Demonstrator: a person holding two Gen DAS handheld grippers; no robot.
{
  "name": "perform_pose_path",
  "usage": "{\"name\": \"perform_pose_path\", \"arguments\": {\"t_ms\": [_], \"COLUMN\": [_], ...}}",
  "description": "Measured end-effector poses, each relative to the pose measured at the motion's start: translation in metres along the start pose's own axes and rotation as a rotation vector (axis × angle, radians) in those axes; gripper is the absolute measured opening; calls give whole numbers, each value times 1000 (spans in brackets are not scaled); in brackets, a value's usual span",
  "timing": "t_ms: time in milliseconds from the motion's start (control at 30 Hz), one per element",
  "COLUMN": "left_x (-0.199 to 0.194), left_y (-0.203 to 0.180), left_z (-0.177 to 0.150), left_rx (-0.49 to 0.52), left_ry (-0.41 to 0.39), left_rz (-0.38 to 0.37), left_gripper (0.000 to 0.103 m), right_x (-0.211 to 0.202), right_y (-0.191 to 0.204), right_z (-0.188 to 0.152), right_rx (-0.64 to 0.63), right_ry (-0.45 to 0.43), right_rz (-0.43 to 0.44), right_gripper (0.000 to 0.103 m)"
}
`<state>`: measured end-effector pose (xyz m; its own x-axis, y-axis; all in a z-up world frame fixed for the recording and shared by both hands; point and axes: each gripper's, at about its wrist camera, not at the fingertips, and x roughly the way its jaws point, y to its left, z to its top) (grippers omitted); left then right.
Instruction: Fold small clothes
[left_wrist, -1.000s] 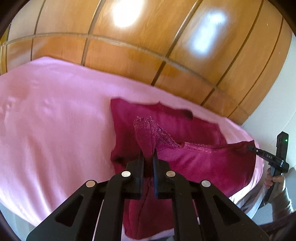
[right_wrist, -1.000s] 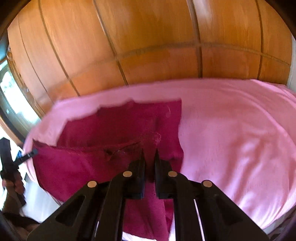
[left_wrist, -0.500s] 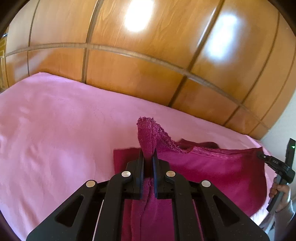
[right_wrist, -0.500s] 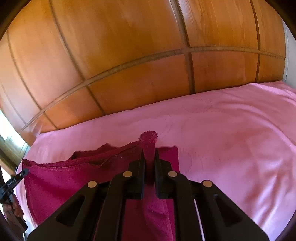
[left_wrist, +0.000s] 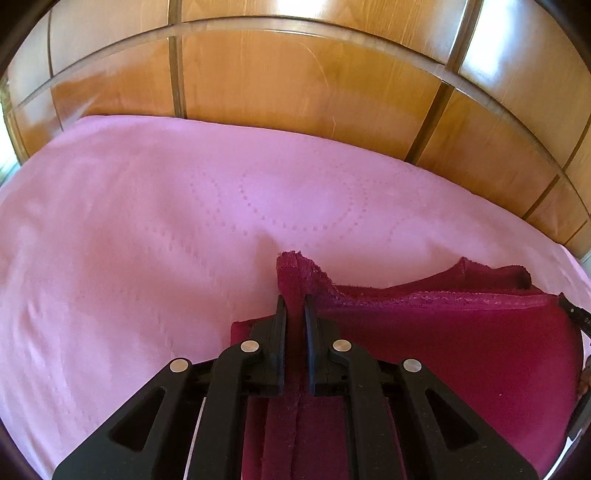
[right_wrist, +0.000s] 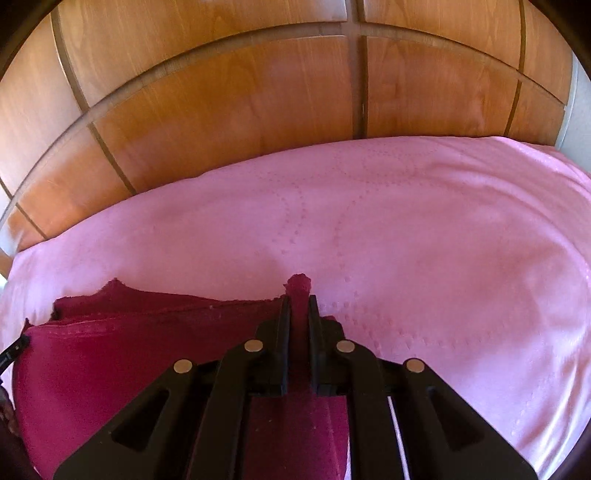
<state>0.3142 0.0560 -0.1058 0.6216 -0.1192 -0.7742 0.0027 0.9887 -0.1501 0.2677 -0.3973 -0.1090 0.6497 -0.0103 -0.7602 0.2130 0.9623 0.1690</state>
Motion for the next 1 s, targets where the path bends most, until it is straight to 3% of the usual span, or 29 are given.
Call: {"name": "perform_pose_path", "arguments": {"t_ms": [33,100,200,433,567,633,667,767,833,933,967,1000], "left_x": [-4,-20,-44,-94,-110,-106,-104,-102,-102,-110,-117,-128], "left_y": [0,5,21,52,56,48,45,39,33,26,25,21], "left_z": [-1,-8,-30,-104,-146,-157,-159,-158,-162,-165,-165,-165], "left_rx": [0,-9,-43,-95,-100,-72,-61,-19,29,80,82,93], "left_ry": [-3,-18,-32,-9,22,36,36,14,2,-21,-35,-67], "left_rz": [-2,-25,-75,-223,-286,-267,-245,-171,-125,-55,-35,-23], "left_gripper": [13,21,39,40,43,43,43,43,43,43,43,43], "right_x": [-7,-25,-59,-127,-138,-127,-122,-120,-117,-113,-115,-119], "right_y": [-4,-8,-24,-61,-63,-56,-52,-44,-45,-48,-45,-43], "right_z": [0,-7,-26,-109,-150,-161,-163,-156,-156,-159,-158,-159], "right_rx": [7,24,31,24,29,21,17,-23,-63,-67,-77,-88], "right_ry": [-1,-8,-26,33,99,130,143,117,106,115,114,109], "right_rz": [21,68,147,263,304,303,290,196,121,112,100,83], "right_gripper": [15,40,41,40,39,35,23,11,11,12,14,24]}}
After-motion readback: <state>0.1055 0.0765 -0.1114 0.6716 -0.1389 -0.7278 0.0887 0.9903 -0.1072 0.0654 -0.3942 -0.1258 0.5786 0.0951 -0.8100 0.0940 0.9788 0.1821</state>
